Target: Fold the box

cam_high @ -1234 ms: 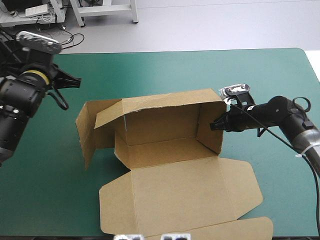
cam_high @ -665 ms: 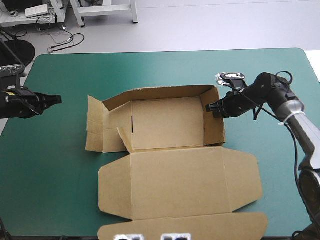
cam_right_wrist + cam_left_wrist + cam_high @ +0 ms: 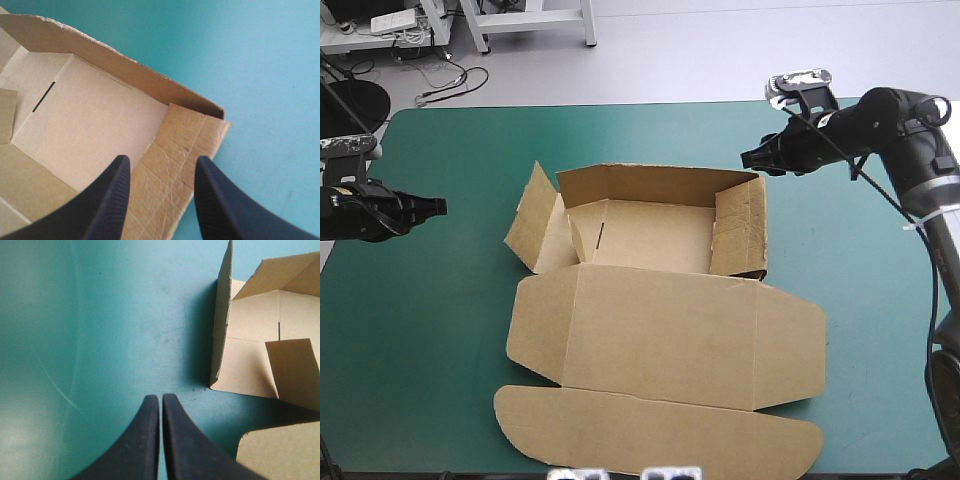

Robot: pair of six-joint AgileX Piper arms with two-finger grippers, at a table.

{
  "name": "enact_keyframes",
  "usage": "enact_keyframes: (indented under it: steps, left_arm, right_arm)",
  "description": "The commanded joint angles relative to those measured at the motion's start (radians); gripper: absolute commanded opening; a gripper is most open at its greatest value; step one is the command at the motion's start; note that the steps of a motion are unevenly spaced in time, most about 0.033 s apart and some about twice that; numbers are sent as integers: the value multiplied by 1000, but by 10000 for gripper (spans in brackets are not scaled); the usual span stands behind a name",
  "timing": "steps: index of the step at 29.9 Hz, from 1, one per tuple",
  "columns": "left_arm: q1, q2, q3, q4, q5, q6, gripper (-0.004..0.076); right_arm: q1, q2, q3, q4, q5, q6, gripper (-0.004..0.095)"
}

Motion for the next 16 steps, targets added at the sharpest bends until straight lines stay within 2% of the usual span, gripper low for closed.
enact_keyframes:
  steps: [1, 4, 9, 16]
  left_arm:
    - [0, -31, -24, -31, -19, 15, 7]
    - [0, -31, -24, -29, 9, 52, 7]
    - [0, -31, -24, -37, 30, 68, 7]
    - [0, -31, -24, -52, 35, 65, 6]
  right_arm:
    - [-1, -63, -72, -77, 93, 59, 352]
    - [-1, -72, -61, -132, 124, 81, 314]
    - [-1, -63, 24, -105, 116, 115, 306]
    - [-1, 9, 154, -48, 3, 106, 307]
